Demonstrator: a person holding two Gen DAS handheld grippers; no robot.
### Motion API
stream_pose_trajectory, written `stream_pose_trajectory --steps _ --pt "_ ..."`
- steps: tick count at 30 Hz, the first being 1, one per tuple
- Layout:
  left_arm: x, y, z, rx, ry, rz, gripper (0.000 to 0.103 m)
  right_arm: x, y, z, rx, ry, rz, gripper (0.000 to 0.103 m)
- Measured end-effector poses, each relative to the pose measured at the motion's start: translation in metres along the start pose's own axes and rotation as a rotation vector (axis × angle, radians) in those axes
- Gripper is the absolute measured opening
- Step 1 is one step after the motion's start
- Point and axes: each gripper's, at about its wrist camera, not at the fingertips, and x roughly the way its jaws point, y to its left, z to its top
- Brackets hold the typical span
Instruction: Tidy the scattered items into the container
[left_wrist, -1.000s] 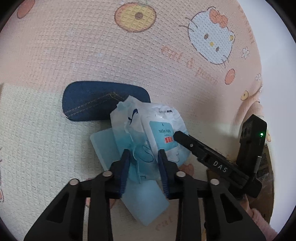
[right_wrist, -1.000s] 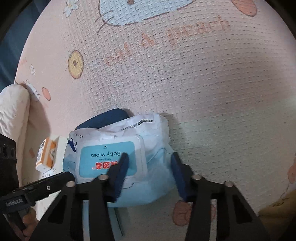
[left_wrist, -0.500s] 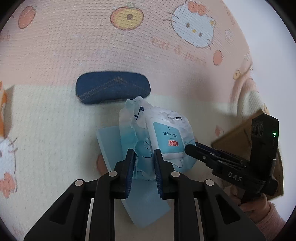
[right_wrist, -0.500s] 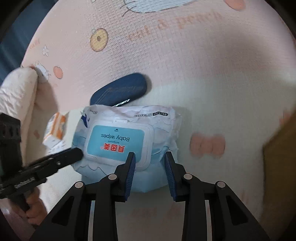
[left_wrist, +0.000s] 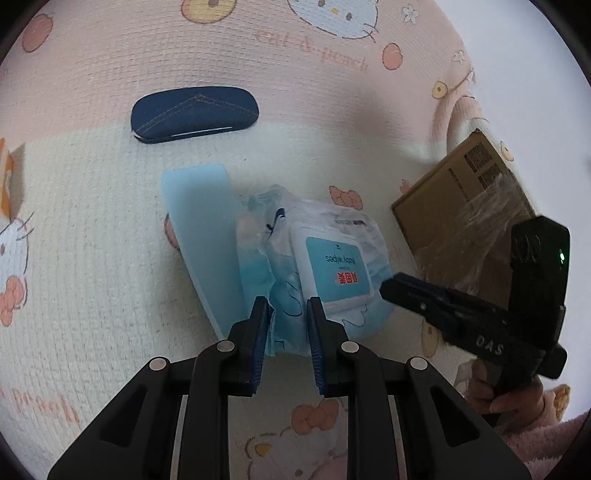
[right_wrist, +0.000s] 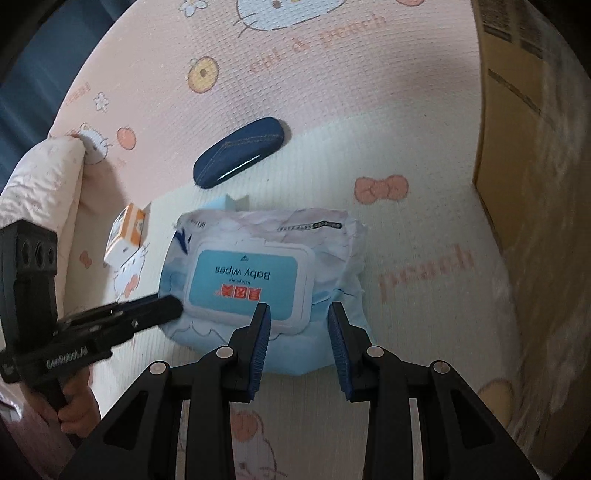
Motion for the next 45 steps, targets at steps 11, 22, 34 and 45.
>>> stream_pose_trajectory --steps 11,22,34,45 --pt "-0.007 -0.024 0.012 0.087 0.059 0.127 0.052 0.006 -0.029 -0.006 0.137 0.000 -0.006 0.050" --pt "0.010 -0.006 0.030 0.020 0.071 0.140 0.052 0.040 -0.029 0.010 0.176 0.043 0.072 0.066" --pt "0.014 0.015 0.030 -0.081 0.090 -0.022 0.029 0.058 -0.049 0.010 0.338 0.077 0.207 0.066" --pt "0.002 0.005 0.040 0.022 0.024 0.108 0.022 0.048 -0.029 0.006 0.341 0.047 0.229 0.044"
